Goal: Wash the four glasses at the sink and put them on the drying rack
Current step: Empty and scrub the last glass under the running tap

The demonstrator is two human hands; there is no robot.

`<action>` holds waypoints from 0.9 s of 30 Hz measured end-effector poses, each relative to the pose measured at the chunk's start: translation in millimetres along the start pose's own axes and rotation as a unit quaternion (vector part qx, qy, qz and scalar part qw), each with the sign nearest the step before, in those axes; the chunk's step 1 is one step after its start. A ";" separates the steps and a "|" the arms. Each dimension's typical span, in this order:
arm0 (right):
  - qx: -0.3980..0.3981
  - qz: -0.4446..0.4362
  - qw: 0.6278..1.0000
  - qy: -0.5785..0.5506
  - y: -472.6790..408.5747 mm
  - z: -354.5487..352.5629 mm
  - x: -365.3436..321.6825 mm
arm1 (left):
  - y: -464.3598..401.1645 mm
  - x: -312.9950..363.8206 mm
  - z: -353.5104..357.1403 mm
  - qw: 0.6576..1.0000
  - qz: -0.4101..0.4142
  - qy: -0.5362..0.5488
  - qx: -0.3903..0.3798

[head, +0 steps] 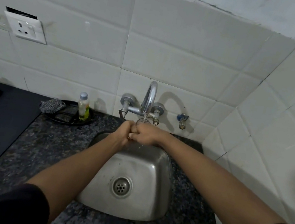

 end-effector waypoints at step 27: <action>0.067 -0.086 0.975 0.192 9.2 2.3 -5.1 | -3.9 -0.8 -7.5 0.999 -0.031 -0.003 -0.005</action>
Point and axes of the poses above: each hand's wrist, its own y-axis away from the middle knuckle, its own z-axis out of the palm, x = y × z, the point moved 10 cm from there along -y, towards the middle knuckle, and after that the axes turned 5 degrees about -y, right-handed, at the moved point
